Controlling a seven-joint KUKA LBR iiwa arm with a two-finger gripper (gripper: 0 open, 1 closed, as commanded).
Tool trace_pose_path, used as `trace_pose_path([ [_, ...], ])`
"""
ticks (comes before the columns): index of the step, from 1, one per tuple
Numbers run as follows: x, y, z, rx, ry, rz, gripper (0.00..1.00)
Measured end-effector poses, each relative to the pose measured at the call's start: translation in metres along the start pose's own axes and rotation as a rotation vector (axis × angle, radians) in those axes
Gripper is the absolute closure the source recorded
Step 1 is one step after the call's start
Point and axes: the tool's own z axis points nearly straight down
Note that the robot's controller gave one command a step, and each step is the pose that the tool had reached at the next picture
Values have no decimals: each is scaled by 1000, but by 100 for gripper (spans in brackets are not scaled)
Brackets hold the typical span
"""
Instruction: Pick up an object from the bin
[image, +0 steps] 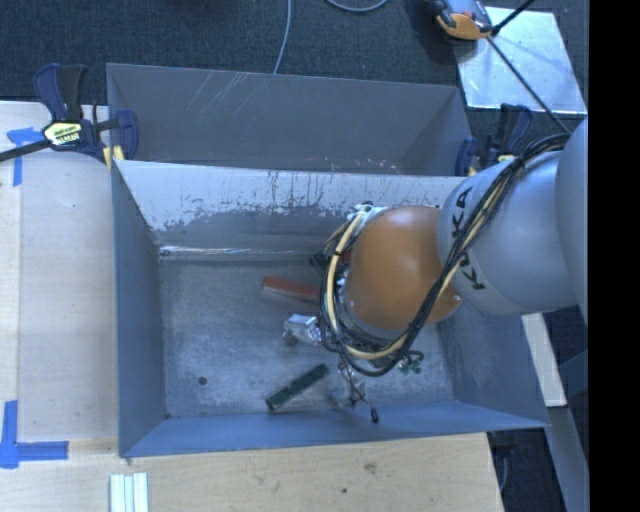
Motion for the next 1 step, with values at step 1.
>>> trace_pose_path([
  [1, -47, 7, -4, 2, -7, -210, 100],
])
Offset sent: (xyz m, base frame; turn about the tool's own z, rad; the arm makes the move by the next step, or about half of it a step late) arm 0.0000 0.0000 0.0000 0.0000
